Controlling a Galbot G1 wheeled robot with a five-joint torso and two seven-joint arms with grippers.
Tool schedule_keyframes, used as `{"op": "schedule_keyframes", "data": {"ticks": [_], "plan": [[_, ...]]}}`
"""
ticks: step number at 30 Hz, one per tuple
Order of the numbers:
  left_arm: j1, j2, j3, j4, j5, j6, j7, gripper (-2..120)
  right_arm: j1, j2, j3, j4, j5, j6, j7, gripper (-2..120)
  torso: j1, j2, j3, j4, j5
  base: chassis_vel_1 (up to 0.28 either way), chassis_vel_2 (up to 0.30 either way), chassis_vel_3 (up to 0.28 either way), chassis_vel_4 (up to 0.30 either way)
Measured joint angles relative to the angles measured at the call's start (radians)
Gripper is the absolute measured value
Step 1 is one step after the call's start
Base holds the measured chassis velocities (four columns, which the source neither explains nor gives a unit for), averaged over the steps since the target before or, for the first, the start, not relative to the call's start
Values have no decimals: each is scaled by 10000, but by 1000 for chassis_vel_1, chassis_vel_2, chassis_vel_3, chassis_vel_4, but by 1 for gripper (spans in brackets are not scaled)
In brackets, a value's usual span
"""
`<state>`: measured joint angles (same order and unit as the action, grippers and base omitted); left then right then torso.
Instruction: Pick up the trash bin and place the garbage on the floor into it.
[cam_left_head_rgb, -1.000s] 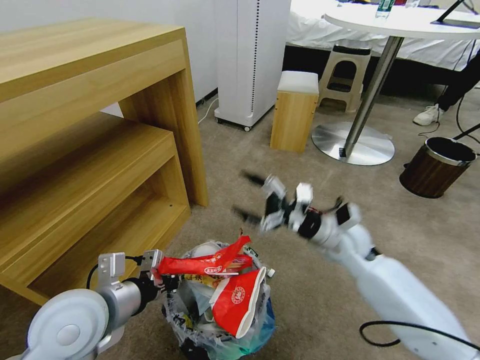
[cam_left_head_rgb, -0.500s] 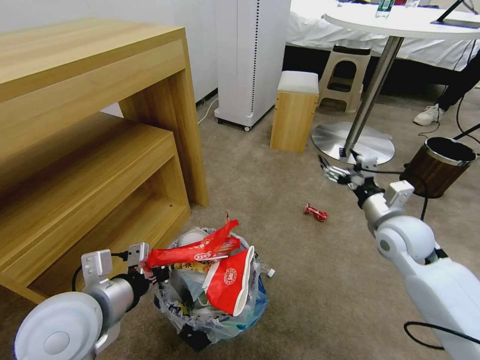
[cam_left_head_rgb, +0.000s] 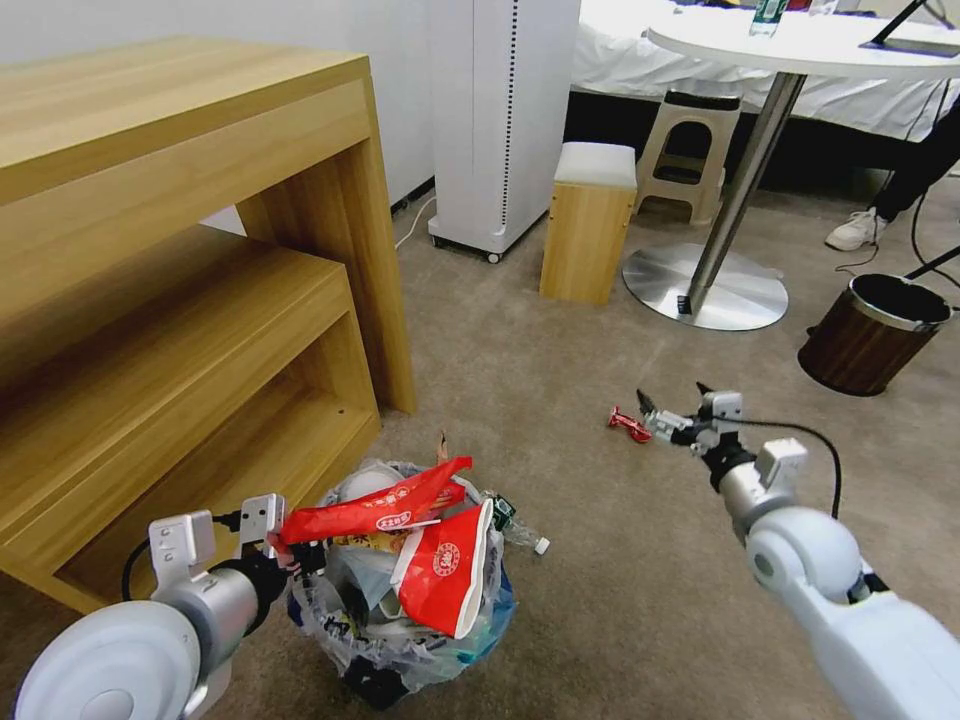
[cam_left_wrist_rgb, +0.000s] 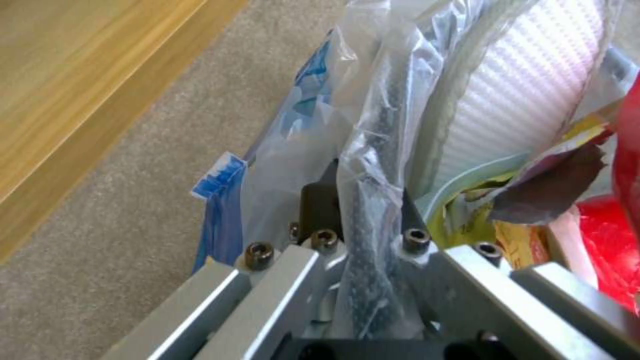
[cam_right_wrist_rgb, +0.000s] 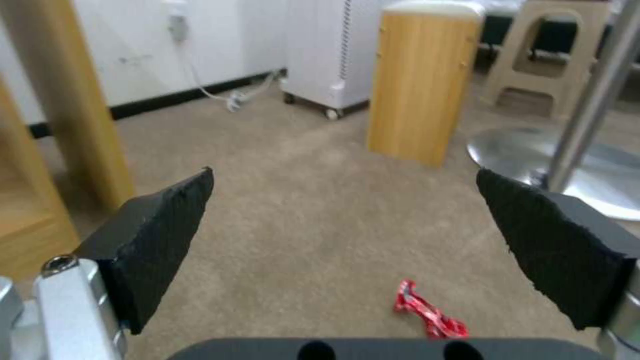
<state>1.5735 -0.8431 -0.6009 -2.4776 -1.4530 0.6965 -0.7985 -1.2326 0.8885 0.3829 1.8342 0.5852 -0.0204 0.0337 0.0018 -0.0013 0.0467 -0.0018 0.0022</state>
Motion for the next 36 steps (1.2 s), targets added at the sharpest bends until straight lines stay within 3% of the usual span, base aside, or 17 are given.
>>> {"op": "schedule_keyframes", "data": {"ticks": [8,16,24,27,30,36], "plan": [[-17,190,-416,311,-288,29,-349,1,-79,-8,-399,-125,107,1082,-35,100,0,0,1,1,-1,0,0,0,0],[-64,51,-1040,652,-694,-93,-567,1,55,142,-598,-381,-2,1385,-24,100,0,0,1,0,0,0,0,0,0],[-38,140,-1131,801,-743,-160,-654,1,105,188,-885,-441,-85,1383,-51,100,0,0,1,-2,-1,0,0,0,0],[-33,168,-1127,812,-746,-160,-691,1,351,156,-1255,-570,-136,1072,-207,100,0,0,1,-1,1,0,0,0,0],[-97,161,-986,810,-747,-158,-695,1,895,137,-1772,-825,-334,58,-965,100,0,0,1,2,0,0,0,0,0],[-152,161,-862,808,-749,-104,-693,1,1471,168,-2459,-1083,-609,-1169,-1250,100,0,-1,2,-1,0,0,0,0,0]]}}
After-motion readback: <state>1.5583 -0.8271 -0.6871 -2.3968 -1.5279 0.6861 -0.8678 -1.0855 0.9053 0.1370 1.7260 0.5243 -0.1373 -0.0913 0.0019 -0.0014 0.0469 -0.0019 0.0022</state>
